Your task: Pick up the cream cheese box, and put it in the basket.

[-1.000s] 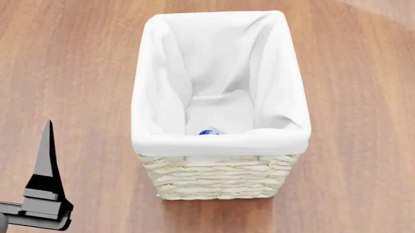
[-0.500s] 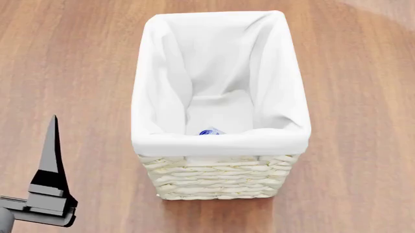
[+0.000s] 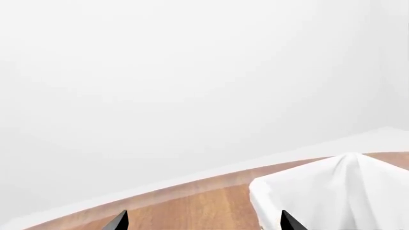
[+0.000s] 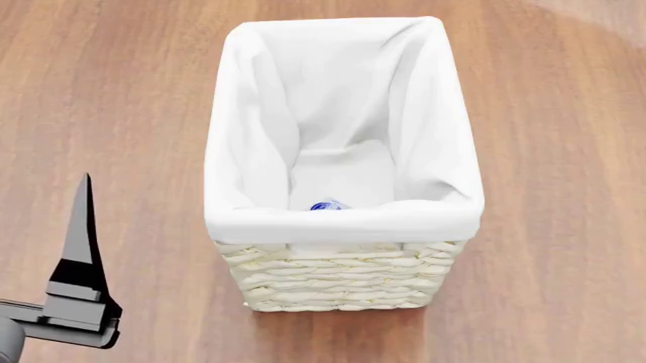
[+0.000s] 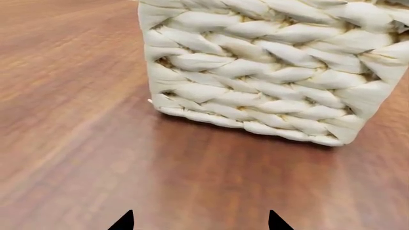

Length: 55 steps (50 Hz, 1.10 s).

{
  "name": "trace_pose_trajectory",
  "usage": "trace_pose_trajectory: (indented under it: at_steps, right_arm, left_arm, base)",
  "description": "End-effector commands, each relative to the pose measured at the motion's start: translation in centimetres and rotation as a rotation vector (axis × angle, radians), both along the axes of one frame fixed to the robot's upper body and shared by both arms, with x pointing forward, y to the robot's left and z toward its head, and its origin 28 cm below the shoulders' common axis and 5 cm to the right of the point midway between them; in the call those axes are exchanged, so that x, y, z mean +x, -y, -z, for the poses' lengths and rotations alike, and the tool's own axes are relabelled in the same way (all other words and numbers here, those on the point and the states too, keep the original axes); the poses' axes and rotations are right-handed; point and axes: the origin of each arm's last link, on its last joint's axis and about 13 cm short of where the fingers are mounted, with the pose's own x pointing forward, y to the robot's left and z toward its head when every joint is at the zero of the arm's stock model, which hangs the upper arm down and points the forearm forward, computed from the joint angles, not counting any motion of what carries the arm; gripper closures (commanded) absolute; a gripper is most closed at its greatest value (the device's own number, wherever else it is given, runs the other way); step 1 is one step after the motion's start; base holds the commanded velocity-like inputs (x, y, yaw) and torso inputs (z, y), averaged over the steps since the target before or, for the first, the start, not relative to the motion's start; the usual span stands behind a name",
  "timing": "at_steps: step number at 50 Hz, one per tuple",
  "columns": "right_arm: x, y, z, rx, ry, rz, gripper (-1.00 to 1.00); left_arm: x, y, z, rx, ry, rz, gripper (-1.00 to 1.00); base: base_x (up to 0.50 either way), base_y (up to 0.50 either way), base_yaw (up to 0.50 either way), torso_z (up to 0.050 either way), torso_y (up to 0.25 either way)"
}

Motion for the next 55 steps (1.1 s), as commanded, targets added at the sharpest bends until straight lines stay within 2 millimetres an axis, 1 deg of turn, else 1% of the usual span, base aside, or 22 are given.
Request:
trace_pose_trajectory:
  at_steps: [1,10,14,19,26,55]
  right_arm:
    - [0.0,0.0,0.0,0.001,-0.001,0.000,-1.00]
    - [0.0,0.0,0.0,-0.002,0.002,-0.001,-1.00]
    - [0.1,0.0,-0.1,-0.002,0.003,0.001,-1.00]
    - [0.0,0.0,-0.1,0.001,0.000,-0.002,-1.00]
    - [0.0,0.0,0.0,0.000,0.000,-0.003,-1.00]
    - [0.0,-0.1,0.2,-0.003,-0.003,-0.005,-1.00]
  left_arm:
    - [0.0,0.0,0.1,0.001,-0.001,0.000,-1.00]
    - [0.6,-0.2,1.3,-0.007,-0.041,-0.003,-1.00]
    - [0.9,-0.2,1.5,-0.013,-0.052,-0.004,-1.00]
    - [1.9,-0.4,2.4,-0.023,-0.096,-0.017,-1.00]
    - [2.5,-0.5,3.0,-0.036,-0.122,-0.022,-1.00]
    - [2.5,-0.7,3.5,-0.048,-0.136,-0.028,-1.00]
  base:
    - [0.00,0.00,0.00,0.000,0.000]
    - [0.00,0.00,0.00,0.000,0.000]
    - [0.00,0.00,0.00,0.000,0.000]
    - [0.00,0.00,0.00,0.000,0.000]
    - [0.00,0.00,0.00,0.000,0.000]
    - [0.00,0.00,0.00,0.000,0.000]
